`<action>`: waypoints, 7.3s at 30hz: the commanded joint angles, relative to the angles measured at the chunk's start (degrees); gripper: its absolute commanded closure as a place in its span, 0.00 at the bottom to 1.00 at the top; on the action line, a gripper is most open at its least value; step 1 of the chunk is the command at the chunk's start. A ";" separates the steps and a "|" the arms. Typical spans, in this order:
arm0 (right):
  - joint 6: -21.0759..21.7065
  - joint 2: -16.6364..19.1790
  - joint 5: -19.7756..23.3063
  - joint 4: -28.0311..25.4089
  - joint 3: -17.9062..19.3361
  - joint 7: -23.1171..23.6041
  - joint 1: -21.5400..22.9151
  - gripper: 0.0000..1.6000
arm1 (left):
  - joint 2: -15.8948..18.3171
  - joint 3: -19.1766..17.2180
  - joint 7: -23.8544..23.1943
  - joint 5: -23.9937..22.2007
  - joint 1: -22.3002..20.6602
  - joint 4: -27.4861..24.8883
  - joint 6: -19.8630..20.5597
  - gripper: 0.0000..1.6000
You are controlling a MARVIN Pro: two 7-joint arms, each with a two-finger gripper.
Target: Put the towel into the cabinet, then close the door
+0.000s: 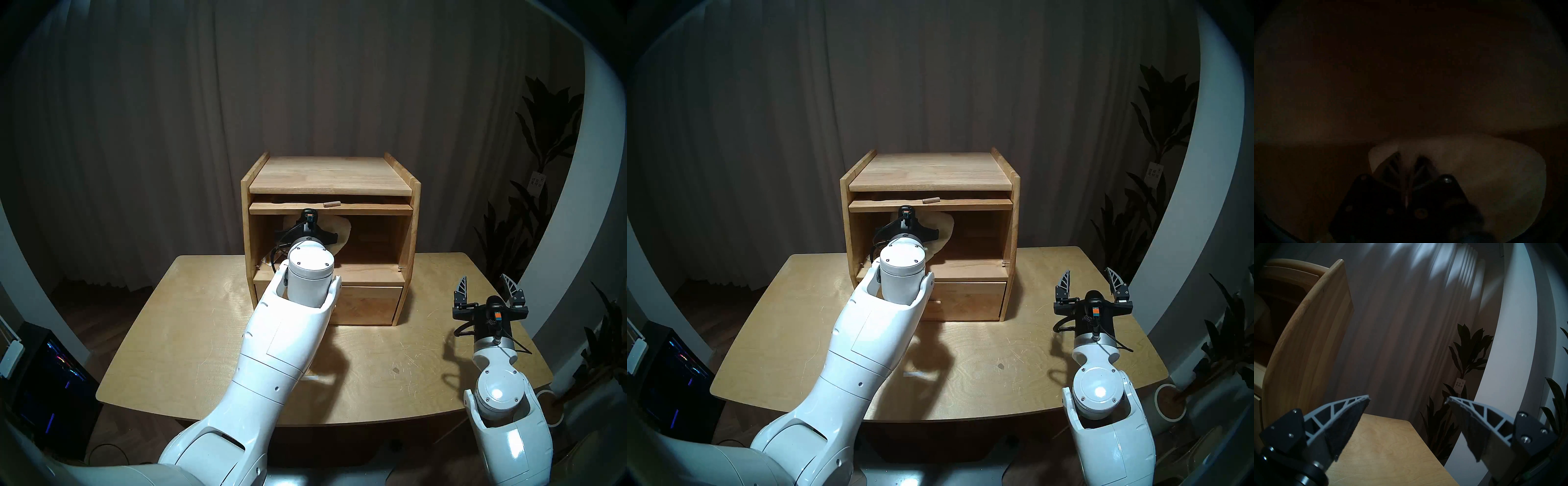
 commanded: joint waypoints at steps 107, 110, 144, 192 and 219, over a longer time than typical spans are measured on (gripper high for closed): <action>0.47 1.87 1.02 -1.48 -0.95 -1.58 -0.22 0.00 | 0.18 0.74 -3.77 -0.70 -12.25 19.28 -5.70 1.00; 0.48 1.95 1.07 -1.48 -0.99 -1.65 -0.24 0.00 | 0.02 0.52 -3.86 -0.70 -12.54 19.97 -5.95 1.00; 0.34 2.51 1.46 -1.03 -1.36 -2.26 -0.03 0.00 | 6.40 2.79 1.02 0.61 5.11 -2.13 -5.87 0.00; 0.26 3.34 1.93 -0.41 -1.94 -3.20 0.21 0.00 | 20.31 -1.23 -8.46 -8.95 26.95 -37.27 5.01 1.00; 0.40 3.89 2.20 -1.15 -2.13 -3.62 -0.25 0.00 | 22.07 -4.01 -23.68 -14.91 17.41 -38.57 24.26 1.00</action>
